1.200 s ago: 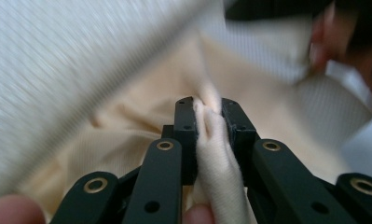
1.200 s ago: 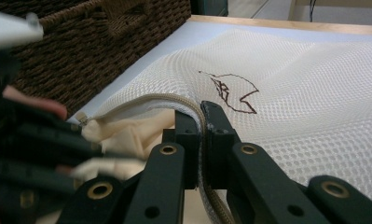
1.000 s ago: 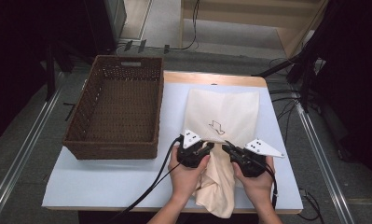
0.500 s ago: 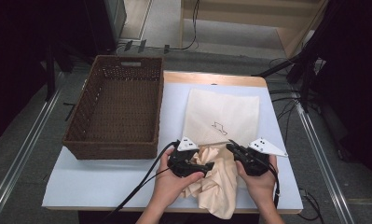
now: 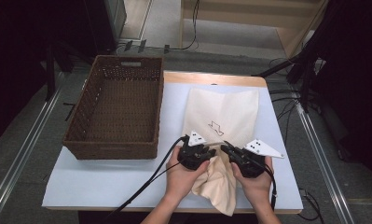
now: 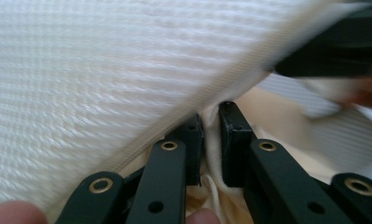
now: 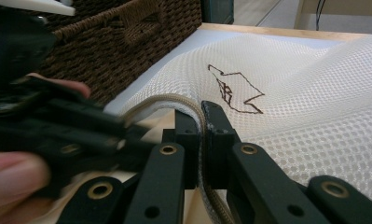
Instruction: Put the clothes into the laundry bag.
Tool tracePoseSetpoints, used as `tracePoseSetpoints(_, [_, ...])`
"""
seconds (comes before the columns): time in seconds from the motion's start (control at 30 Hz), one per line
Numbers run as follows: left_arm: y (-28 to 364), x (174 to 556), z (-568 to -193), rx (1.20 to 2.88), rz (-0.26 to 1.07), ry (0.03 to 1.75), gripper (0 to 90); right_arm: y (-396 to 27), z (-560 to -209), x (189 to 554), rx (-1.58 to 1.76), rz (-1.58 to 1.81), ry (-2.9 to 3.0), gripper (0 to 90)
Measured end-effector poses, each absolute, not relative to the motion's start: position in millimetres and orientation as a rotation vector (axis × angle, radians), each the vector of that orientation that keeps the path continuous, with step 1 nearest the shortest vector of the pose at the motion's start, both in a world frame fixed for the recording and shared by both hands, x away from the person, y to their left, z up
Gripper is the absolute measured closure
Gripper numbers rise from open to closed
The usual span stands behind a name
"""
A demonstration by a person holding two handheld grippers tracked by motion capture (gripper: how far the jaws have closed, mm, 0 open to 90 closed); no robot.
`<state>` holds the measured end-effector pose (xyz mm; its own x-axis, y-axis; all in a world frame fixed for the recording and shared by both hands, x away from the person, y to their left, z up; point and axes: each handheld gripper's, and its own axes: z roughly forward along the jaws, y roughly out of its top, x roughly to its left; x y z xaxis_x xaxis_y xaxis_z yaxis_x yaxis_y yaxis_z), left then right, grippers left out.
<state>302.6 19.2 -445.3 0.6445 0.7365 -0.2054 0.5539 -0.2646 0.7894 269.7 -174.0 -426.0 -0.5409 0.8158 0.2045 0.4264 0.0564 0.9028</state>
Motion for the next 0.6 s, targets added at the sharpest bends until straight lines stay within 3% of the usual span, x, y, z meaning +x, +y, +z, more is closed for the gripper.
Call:
tracePoseSetpoints(0.1, [10.9,315.7,-463.3,2.028,0.197,1.036,77.6,-176.0,-426.8,269.1,1.243,1.461,1.979,86.8])
tracePoseSetpoints(0.17, [14.9,315.4,-457.9,2.008,0.175,1.024,70.6,-177.7,-429.1,269.8,1.255,1.447,1.984,86.8])
tracePoseSetpoints(0.23, [20.0,309.9,-446.7,1.974,0.143,0.999,54.6,-179.9,-431.9,271.6,1.263,1.439,1.982,86.9])
tracePoseSetpoints(0.3, [24.8,302.1,-434.6,1.948,0.107,0.947,45.7,-182.4,-432.9,274.0,1.274,1.441,1.974,86.9])
tracePoseSetpoints(0.4, [28.6,288.2,-422.9,1.936,0.084,0.895,41.3,-184.4,-432.2,276.0,1.292,1.449,1.961,86.9])
tracePoseSetpoints(0.5, [23.1,275.7,-423.6,1.983,0.035,0.848,32.9,-185.2,-431.0,275.8,1.288,1.448,1.950,86.9])
tracePoseSetpoints(0.6, [6.2,267.5,-440.9,2.145,0.009,0.803,21.8,-184.3,-431.0,276.0,1.288,1.446,1.952,86.9])
